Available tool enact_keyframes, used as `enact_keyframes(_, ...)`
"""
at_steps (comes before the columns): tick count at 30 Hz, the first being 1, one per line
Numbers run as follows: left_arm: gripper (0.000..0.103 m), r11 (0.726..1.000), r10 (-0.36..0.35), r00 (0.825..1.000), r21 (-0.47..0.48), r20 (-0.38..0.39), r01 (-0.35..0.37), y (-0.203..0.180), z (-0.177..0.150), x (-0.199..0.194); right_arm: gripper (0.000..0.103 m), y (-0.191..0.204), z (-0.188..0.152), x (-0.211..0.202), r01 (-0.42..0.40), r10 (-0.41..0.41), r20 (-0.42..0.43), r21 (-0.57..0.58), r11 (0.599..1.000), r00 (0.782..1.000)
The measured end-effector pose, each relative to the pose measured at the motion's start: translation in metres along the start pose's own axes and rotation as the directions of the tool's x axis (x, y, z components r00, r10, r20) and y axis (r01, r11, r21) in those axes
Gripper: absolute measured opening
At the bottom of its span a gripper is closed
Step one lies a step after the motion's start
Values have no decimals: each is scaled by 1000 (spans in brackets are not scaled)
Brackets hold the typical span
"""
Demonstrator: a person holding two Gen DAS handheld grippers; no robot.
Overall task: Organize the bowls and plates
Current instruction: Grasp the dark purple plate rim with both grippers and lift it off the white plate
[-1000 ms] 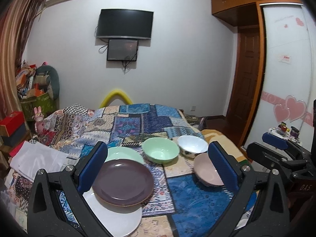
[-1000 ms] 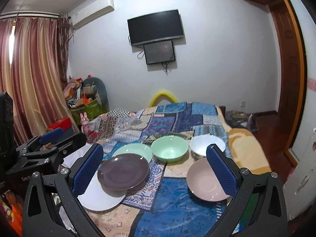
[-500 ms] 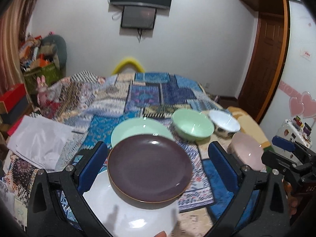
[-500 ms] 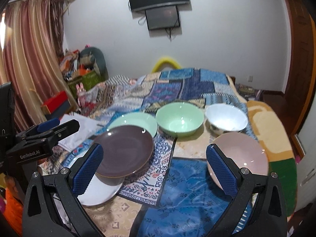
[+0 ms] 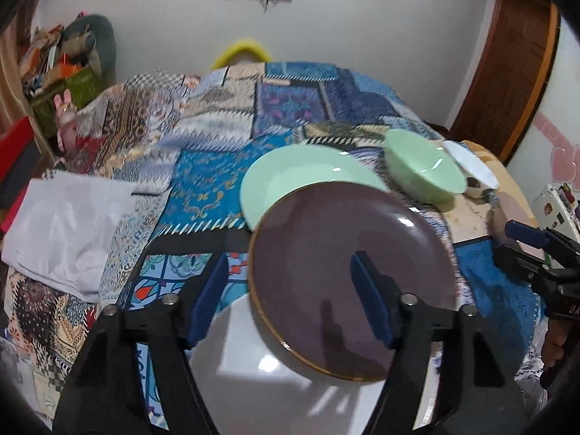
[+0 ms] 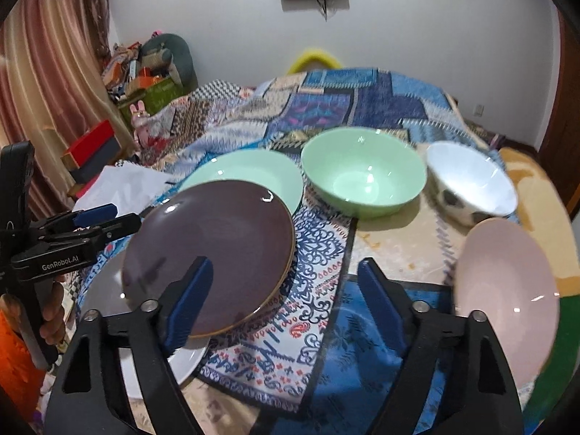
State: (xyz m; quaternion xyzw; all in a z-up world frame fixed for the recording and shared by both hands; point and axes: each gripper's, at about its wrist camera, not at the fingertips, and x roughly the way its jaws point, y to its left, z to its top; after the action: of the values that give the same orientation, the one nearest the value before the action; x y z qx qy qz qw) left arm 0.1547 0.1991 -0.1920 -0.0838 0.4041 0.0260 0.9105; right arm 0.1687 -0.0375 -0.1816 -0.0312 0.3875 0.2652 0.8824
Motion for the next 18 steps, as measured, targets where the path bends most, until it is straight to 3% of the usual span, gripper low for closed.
enact_keyframes(6, 49, 998, -46, 996, -42, -81, 43, 21, -2, 28, 53, -9, -2, 25, -49, 53, -70, 67, 997, 996)
enact_keyframes(18, 25, 992, -102, 985, -83, -137, 92, 29, -2, 49, 32, -5, -7, 53, -81, 92, -137, 79, 994, 986)
